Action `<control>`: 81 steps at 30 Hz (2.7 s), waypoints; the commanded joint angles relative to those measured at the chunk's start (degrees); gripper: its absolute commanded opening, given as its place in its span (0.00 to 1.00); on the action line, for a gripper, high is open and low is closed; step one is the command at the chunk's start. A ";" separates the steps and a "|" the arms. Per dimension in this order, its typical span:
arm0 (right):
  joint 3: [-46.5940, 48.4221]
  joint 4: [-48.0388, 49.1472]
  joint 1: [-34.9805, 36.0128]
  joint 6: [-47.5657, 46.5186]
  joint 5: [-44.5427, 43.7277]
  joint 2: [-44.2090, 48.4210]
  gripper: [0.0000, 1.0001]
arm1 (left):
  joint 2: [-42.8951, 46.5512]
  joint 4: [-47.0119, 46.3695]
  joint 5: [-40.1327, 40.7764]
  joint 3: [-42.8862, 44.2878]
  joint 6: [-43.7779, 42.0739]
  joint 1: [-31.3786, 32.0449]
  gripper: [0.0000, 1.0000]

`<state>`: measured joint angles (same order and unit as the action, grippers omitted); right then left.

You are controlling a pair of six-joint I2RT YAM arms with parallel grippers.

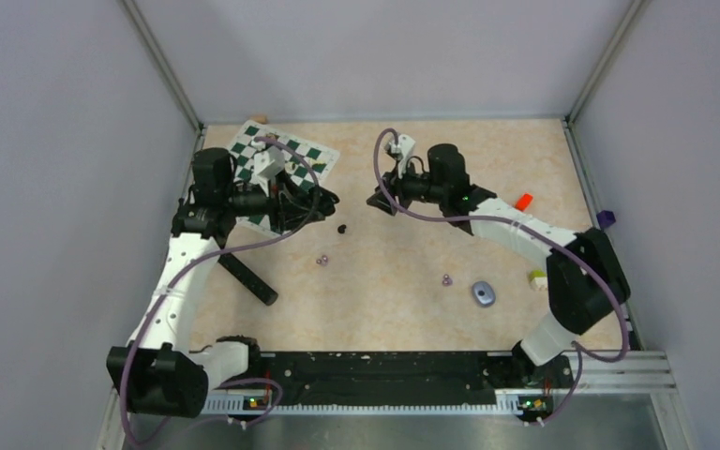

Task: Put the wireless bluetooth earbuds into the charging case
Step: Pick up the left earbud from the center of the board.

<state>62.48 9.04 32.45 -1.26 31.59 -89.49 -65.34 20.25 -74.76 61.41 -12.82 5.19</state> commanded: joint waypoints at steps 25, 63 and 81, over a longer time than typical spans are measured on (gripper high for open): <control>31.74 -8.96 8.48 14.04 0.47 -38.22 0.30 | 6.49 7.40 -5.67 -6.12 -10.22 -9.84 0.00; 15.20 -15.42 5.91 3.12 -6.59 -23.86 0.28 | 6.98 5.90 -8.19 -6.82 -8.97 -10.02 0.00; 11.54 -11.34 8.86 -27.52 11.44 -19.58 0.39 | 6.68 5.72 -8.04 -6.83 -8.83 -10.02 0.00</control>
<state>74.26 -3.07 39.90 -13.54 32.56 -111.46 -59.72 28.05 -80.60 54.63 -21.96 -4.47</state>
